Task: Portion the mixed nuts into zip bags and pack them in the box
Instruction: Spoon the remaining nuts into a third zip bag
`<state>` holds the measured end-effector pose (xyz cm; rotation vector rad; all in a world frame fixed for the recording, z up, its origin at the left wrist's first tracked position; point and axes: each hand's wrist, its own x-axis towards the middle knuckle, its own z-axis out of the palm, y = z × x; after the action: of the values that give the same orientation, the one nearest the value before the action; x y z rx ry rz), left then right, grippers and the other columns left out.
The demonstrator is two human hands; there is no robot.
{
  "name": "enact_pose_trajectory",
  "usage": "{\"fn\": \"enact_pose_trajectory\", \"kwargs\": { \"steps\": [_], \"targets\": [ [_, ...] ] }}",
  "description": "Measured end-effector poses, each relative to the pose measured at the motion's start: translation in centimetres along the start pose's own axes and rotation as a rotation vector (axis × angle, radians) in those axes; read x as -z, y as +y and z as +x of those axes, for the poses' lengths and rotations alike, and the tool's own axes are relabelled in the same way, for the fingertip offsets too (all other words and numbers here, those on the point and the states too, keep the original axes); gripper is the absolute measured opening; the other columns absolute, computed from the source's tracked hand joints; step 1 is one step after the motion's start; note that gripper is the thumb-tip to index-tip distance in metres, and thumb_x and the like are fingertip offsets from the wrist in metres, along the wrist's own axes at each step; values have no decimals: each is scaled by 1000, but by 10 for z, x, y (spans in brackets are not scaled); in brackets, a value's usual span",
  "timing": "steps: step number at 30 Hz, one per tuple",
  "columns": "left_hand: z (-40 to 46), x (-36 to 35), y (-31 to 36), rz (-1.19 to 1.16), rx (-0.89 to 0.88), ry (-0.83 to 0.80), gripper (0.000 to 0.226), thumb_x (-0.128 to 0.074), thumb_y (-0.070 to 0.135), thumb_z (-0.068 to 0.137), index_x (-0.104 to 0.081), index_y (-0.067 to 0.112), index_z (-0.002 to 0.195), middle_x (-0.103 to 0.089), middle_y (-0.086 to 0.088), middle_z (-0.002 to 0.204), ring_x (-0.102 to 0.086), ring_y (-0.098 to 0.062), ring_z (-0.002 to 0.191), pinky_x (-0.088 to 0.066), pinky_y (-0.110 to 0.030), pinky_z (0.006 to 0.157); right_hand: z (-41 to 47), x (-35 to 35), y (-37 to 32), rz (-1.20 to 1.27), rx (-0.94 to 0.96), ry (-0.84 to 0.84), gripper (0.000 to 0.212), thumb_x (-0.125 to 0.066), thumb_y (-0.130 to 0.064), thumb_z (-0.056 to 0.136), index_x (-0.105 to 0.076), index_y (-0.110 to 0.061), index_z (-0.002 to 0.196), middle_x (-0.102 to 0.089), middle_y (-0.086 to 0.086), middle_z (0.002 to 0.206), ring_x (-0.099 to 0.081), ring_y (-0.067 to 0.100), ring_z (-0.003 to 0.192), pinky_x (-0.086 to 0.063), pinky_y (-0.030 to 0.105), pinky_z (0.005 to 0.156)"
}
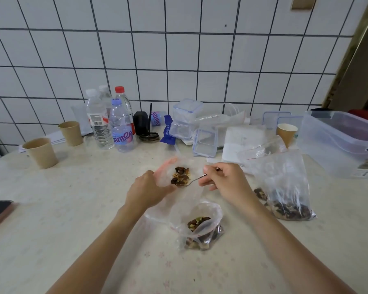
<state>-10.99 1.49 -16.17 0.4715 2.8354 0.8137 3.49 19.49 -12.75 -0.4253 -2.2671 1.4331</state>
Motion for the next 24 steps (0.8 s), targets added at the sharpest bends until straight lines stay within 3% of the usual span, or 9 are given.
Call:
{"fn": "enact_pose_trajectory", "kwargs": {
  "steps": [5, 16, 24],
  "targets": [
    [-1, -11, -1, 84, -29, 96, 60, -83, 67, 69, -53, 25, 100, -59, 8, 81, -58, -12, 72, -49, -31, 59, 8, -10, 10, 0, -30, 22, 22, -59, -24, 104, -73, -11, 93, -80, -3, 78, -77, 10, 76, -63, 41, 80],
    [13, -3, 2, 78, -66, 1, 65, -89, 63, 62, -58, 24, 103, -62, 5, 90, -61, -17, 81, -54, -35, 71, 23, -24, 27, 127, -103, 111, 16, -60, -15, 103, -70, -10, 92, -80, 3, 80, -79, 15, 77, -62, 32, 65],
    [13, 2, 5, -62, -145, -8, 45, -95, 42, 65, -61, 25, 91, -63, 4, 84, -58, -15, 77, -41, -28, 59, 19, -29, 35, 88, -76, 102, 14, -58, -17, 104, -69, -18, 95, -79, -3, 87, -77, 11, 75, -60, 34, 57]
  ]
}}
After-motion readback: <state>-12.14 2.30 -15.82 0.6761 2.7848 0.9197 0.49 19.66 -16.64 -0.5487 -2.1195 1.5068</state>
